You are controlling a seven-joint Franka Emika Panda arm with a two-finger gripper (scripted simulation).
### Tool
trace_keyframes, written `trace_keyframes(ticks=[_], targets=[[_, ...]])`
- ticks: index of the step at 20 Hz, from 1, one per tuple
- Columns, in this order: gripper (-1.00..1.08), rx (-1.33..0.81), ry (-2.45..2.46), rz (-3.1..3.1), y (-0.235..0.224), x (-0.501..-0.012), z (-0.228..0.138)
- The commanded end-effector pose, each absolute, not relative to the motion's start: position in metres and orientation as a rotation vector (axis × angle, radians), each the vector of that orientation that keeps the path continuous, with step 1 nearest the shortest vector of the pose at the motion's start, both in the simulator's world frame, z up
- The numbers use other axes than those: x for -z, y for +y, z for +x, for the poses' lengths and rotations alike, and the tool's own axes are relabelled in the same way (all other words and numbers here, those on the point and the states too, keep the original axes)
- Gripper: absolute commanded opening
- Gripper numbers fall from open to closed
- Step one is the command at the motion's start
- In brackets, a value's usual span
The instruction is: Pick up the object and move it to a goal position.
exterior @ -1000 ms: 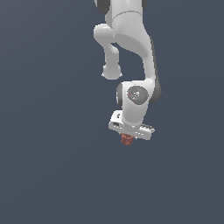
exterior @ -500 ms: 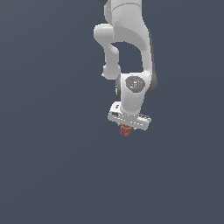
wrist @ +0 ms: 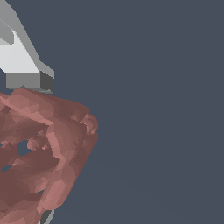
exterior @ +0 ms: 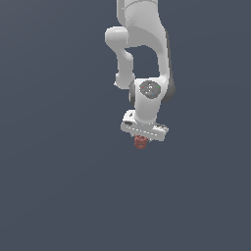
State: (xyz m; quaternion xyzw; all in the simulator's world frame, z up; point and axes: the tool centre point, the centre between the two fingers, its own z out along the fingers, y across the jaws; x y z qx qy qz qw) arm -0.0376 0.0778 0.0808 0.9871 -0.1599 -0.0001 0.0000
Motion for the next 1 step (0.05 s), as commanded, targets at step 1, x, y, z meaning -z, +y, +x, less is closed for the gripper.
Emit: trace_keyframes(ticks=[1], targets=[[-1.00, 0.000, -0.503, 3.101, 0.0777, -0.0811, -0.0384]])
